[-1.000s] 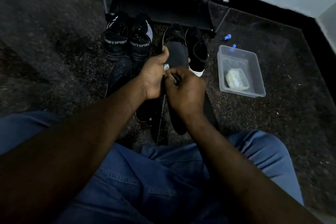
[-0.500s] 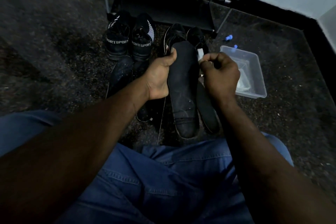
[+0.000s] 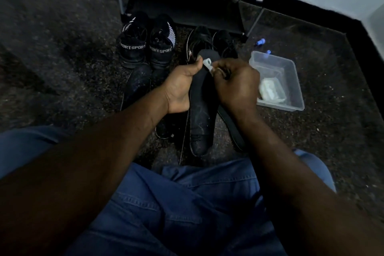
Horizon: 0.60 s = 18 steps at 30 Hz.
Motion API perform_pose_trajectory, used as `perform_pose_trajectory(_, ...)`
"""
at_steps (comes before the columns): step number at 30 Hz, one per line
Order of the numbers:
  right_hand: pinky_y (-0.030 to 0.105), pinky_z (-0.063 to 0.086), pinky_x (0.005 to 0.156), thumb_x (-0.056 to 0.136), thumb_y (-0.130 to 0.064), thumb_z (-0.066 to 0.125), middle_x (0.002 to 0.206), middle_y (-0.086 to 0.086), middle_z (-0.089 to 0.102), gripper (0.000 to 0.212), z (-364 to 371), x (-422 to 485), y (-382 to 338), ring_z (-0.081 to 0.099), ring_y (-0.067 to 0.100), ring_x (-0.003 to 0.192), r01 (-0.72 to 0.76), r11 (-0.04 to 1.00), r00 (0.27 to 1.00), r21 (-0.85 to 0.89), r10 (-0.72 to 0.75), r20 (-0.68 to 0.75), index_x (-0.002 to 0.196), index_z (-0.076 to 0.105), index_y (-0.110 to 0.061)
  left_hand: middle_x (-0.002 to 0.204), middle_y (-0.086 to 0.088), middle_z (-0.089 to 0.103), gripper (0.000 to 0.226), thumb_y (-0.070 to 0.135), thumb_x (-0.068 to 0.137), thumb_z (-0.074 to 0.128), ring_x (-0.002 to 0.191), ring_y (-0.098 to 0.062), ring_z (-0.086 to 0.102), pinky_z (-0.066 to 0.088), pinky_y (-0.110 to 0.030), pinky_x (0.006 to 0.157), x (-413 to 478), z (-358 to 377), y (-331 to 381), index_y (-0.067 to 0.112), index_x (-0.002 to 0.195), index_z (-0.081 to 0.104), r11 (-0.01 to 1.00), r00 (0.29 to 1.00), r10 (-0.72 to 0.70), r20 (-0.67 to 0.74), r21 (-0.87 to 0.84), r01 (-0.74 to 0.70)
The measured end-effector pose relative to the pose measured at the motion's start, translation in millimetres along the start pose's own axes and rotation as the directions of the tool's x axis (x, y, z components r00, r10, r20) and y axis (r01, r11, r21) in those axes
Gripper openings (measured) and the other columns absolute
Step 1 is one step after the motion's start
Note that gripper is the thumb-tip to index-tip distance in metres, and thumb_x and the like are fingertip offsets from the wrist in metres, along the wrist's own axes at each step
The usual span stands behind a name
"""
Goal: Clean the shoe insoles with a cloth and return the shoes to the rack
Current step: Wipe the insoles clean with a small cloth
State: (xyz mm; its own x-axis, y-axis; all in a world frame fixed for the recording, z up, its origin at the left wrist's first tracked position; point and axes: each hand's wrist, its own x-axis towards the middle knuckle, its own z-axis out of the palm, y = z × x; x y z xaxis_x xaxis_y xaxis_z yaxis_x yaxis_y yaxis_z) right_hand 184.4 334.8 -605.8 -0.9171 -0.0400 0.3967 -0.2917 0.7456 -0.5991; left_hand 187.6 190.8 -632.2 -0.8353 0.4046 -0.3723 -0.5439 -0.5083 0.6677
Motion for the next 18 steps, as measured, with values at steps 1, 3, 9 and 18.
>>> perform_pose_trajectory(1, 0.031, 0.057, 0.081, 0.088, -0.023, 0.071, 0.096, -0.003, 0.078, 0.016, 2.3, 0.5, -1.1, 0.072, 0.014, 0.088, -0.013, 1.0, 1.0, -0.007, 0.014, 0.004, 0.1, 0.082, -0.022, 0.113, -0.011, 0.07, 0.053, 0.054, 0.108, 0.036, 0.097, -0.026, 0.069, 0.054, -0.037, 0.091, 0.0, 0.4, -0.2, 0.014, 0.122, 0.067, 1.0, 1.0, 0.007, -0.002, 0.009, -0.007)
perform_pose_trajectory(3, 0.025, 0.054, 0.084, 0.087, -0.022, 0.07, 0.102, 0.002, 0.078, 0.022, 6.0, -1.4, -4.9, 0.073, 0.018, 0.093, -0.021, 1.0, 1.0, 0.0, 0.021, 0.022, 0.106, 0.082, -0.02, 0.113, -0.011, 0.071, 0.056, 0.057, 0.107, 0.035, 0.098, -0.025, 0.07, 0.056, -0.035, 0.089, 0.6, -1.6, 1.3, 0.014, 0.122, 0.067, 1.0, 0.999, 0.022, -0.027, 0.011, -0.022)
perform_pose_trajectory(9, 0.029, 0.047, 0.078, 0.084, -0.019, 0.064, 0.094, 0.011, 0.076, 0.026, 15.2, -36.9, -26.0, 0.071, 0.028, 0.087, 0.089, 0.996, 0.992, -0.001, -0.088, 0.087, 0.104, 0.082, -0.016, 0.126, -0.021, 0.069, 0.085, 0.073, 0.1, 0.028, 0.118, -0.034, 0.067, 0.053, -0.047, 0.104, 4.3, -5.7, 2.0, 0.005, 0.142, 0.057, 0.997, 0.995, 0.077, -0.071, -0.016, -0.078)
perform_pose_trajectory(18, 0.041, 0.057, 0.077, 0.082, -0.016, 0.07, 0.091, 0.005, 0.077, 0.018, 17.3, -45.9, -28.8, 0.072, 0.025, 0.085, 0.06, 0.995, 0.998, 0.085, -0.061, 0.007, 0.096, 0.08, -0.014, 0.115, -0.016, 0.076, 0.087, 0.077, 0.099, 0.019, 0.102, -0.027, 0.074, 0.059, -0.036, 0.087, 10.5, -4.5, 1.4, 0.014, 0.118, 0.076, 0.998, 0.985, 0.063, -0.16, 0.007, -0.062)
